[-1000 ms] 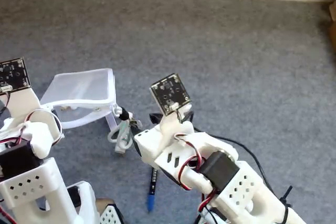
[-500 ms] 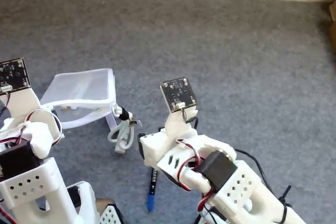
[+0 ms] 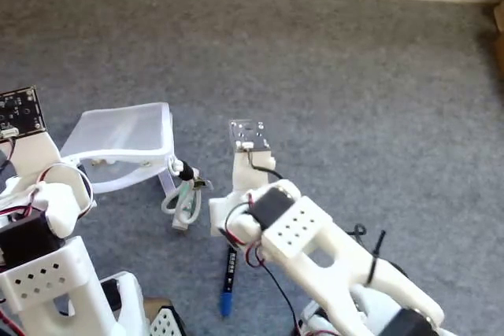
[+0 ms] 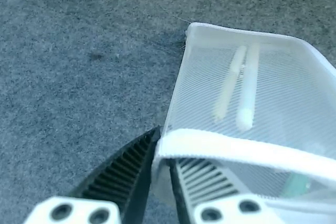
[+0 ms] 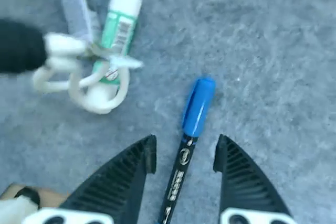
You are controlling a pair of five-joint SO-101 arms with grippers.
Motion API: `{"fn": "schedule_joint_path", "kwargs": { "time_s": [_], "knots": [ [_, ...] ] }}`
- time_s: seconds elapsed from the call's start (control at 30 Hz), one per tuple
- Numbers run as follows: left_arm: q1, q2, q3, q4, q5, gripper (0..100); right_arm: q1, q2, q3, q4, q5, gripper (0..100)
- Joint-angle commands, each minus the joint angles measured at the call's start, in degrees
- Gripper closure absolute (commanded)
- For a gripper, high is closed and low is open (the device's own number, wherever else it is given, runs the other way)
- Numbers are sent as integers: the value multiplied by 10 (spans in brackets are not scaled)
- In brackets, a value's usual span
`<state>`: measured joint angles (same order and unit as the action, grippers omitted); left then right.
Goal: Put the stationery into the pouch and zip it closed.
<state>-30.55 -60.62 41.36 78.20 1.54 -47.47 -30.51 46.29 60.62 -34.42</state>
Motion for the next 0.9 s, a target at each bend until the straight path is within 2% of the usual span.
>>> {"fn": "schedule_joint_path", "kwargs": {
  "time_s": [0.0, 0.5, 0.87],
  "knots": [
    [-7, 0, -4, -7, -6, 993, 22, 33, -8, -36, -7, 825],
    [-7, 0, -3, -6, -6, 993, 23, 195, -9, -133, -4, 825],
    [-7, 0, -3, -6, -6, 993, 23, 294, -53, -130, -4, 825]
  ]
}}
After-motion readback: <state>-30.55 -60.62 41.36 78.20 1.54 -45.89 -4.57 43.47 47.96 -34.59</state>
